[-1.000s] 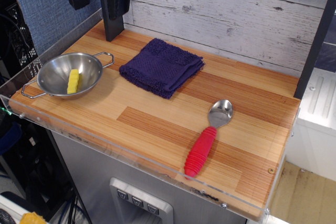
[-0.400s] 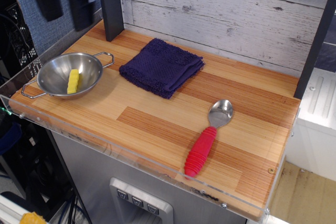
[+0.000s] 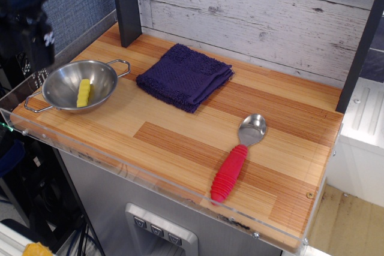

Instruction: Put the yellow item on the dark rectangle.

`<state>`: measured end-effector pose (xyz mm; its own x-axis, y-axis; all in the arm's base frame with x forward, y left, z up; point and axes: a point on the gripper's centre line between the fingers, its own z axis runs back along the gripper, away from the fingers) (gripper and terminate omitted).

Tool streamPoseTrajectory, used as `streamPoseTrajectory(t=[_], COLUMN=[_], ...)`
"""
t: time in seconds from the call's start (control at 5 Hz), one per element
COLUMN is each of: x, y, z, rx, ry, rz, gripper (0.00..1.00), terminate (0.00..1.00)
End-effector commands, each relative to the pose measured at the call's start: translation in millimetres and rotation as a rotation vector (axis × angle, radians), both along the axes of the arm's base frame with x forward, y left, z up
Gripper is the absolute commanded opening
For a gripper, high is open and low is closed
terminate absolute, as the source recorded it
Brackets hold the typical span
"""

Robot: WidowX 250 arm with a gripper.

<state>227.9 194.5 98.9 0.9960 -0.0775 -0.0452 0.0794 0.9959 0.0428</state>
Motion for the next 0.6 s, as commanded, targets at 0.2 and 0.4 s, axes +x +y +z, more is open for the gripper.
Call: streamPoseTrajectory(t=[0.2,0.4], x=[24.4,38.6], y=[-18.1,-15.6], z=[-17.1,-23.0], rx=[0.086,0.101], ry=[0.012,0.018], rz=[0.001,0.001], gripper=[1.00,1.00], terminate=[0.00,0.00])
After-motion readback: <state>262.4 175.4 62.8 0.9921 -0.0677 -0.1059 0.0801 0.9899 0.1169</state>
